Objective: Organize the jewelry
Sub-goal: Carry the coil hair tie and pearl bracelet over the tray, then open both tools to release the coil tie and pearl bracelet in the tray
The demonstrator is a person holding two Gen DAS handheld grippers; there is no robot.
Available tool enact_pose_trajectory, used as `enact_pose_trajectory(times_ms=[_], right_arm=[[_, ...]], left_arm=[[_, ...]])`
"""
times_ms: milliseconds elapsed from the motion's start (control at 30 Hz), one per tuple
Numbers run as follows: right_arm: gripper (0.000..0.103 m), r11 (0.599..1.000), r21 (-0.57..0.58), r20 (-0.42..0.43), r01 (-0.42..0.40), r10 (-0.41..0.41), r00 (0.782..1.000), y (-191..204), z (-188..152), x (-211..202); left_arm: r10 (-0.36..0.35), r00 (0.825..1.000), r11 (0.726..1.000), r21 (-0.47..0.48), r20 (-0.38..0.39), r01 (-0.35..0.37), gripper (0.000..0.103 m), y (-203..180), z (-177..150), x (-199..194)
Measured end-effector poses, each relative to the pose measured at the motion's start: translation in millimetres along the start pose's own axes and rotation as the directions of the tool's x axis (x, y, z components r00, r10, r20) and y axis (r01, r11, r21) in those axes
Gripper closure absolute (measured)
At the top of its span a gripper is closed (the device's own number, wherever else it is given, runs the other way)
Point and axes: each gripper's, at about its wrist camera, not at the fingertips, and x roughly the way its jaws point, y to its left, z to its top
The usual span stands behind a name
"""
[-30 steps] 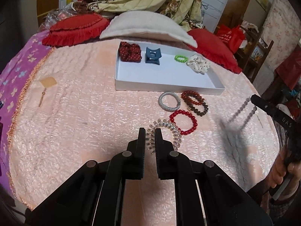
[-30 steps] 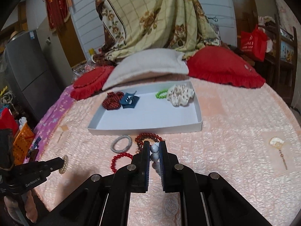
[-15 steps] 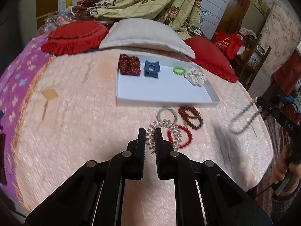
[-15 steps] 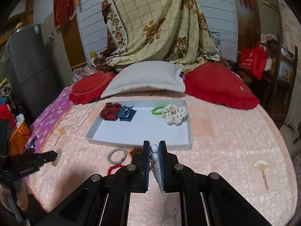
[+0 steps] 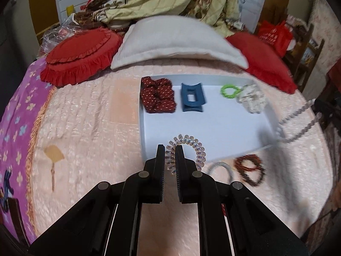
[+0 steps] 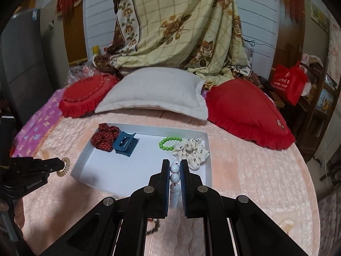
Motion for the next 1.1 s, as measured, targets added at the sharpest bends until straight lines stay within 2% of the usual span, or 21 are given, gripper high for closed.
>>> enact_pose_trajectory(times_ms=[133,300,433,533,700,767,800,833,867,900,933,1000,1100], right_arm=[[0.094,1.0,-0.016,-0.031,0.002,-0.002,1.0,12,10,33],[0.094,0.999,0.014,-0.041,-0.04,0.041,0.998,20,19,61],[0.094,0.999,0.027,-0.092,-0.025,0.027,0.995,14,8,93],[0.094,0.999,0.02,-0.13,0.031,-0.028,0.991,2,-8,116],[0.094,0.995,0.068,-0.175,0.067,-0.054,0.983,-28,-22,135],[0.094,0.994,0.08,-0.188,0.072,-0.056,0.981,-36,-23,138],[0.094,0.993,0.089,-0.19,0.075,-0.057,0.98,-40,-23,139],[0.089,0.992,0.101,-0.189,0.072,-0.052,0.981,-43,-23,137],[0.083,0.991,0.114,-0.185,0.067,-0.045,0.982,-45,-23,134],[0.068,0.99,0.126,-0.174,0.065,-0.042,0.984,-47,-23,130],[0.057,0.988,0.14,-0.152,0.066,-0.045,0.987,-49,-22,123],[0.057,0.986,0.151,-0.126,0.072,-0.053,0.991,-48,-22,111],[0.057,0.985,0.162,-0.103,0.065,-0.049,0.993,-48,-24,93]], left_arm=[[0.039,0.998,0.999,0.008,-0.046,-0.039,0.095,3,11,40],[0.061,0.994,0.998,-0.005,-0.09,-0.062,0.095,9,19,76],[0.093,0.988,0.995,-0.013,-0.123,-0.095,0.095,17,22,102],[0.073,0.988,0.997,-0.021,-0.134,-0.077,0.095,19,26,113],[0.063,0.99,0.997,-0.041,-0.123,-0.068,0.093,21,27,117],[0.011,0.99,0.997,-0.072,-0.137,-0.021,0.092,25,28,118],[-0.017,0.99,0.996,-0.087,-0.142,0.005,0.086,27,29,118],[-0.049,0.989,0.994,-0.103,-0.142,0.035,0.077,29,29,116],[-0.075,0.988,0.992,-0.115,-0.137,0.059,0.074,31,30,112],[-0.097,0.987,0.989,-0.125,-0.127,0.082,0.069,32,30,107],[-0.107,0.987,0.987,-0.13,-0.116,0.092,0.065,33,30,102],[-0.102,0.99,0.987,-0.136,-0.097,0.088,0.059,36,30,90],[-0.103,0.992,0.985,-0.146,-0.071,0.092,0.059,39,27,67]])
